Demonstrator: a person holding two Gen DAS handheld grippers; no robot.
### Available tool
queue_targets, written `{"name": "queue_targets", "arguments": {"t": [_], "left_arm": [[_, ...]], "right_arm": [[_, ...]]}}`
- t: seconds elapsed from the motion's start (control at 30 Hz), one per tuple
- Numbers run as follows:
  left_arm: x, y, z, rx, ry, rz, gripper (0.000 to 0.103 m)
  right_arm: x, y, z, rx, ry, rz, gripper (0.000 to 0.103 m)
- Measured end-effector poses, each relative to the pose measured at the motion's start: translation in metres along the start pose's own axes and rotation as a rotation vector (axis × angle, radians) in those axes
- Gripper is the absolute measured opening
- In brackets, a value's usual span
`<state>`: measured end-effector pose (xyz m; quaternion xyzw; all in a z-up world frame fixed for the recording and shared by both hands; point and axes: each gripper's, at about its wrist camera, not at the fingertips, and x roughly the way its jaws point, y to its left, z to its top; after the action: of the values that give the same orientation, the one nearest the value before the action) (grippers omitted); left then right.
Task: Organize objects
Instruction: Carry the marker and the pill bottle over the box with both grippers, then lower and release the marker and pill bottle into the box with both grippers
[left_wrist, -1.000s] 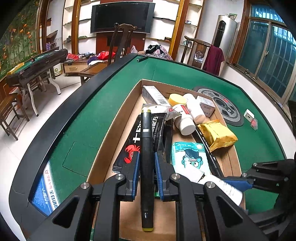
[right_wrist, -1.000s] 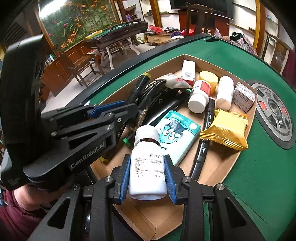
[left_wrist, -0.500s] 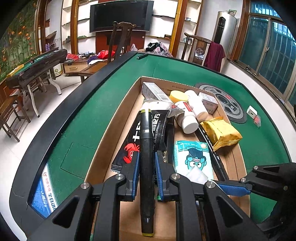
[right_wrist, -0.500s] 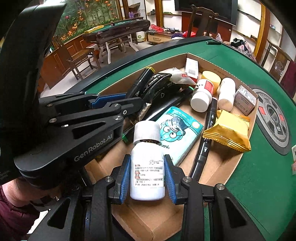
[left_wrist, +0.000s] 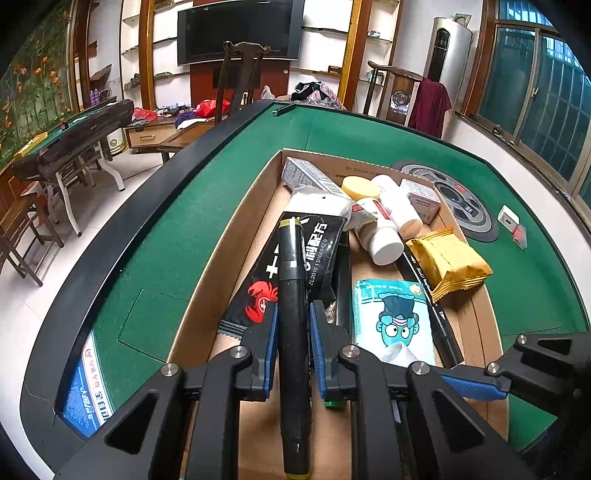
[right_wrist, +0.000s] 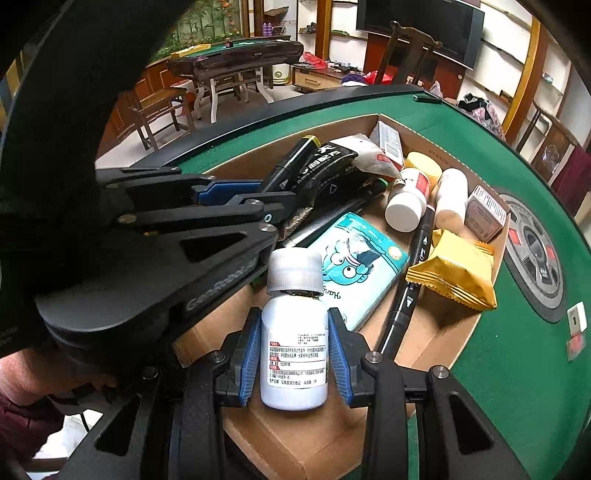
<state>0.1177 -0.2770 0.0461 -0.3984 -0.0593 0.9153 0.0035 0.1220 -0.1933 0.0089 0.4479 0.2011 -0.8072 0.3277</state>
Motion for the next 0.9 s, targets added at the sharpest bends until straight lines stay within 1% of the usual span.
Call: {"name": "queue_targets", "arguments": {"t": [0.27, 0.5, 0.77, 0.9], "left_arm": [[0.0, -0.001, 0.0, 0.027, 0.011, 0.001, 0.016], [-0.003, -0.003, -0.004, 0.035, 0.015, 0.002, 0.016], [-0.008, -0.003, -0.009, 0.03, 0.022, 0.019, 0.016], [-0.012, -0.005, -0.003, 0.019, 0.015, 0.021, 0.016]], "right_arm": [[0.0, 0.006, -0.003, -0.017, -0.006, -0.023, 0.039], [0.0, 0.013, -0.005, -0.032, -0.009, -0.023, 0.039], [-0.004, 0.018, -0.007, -0.034, -0.031, -0.041, 0.039], [-0.005, 0.016, -0.008, -0.028, -0.045, -0.042, 0.04]]}}
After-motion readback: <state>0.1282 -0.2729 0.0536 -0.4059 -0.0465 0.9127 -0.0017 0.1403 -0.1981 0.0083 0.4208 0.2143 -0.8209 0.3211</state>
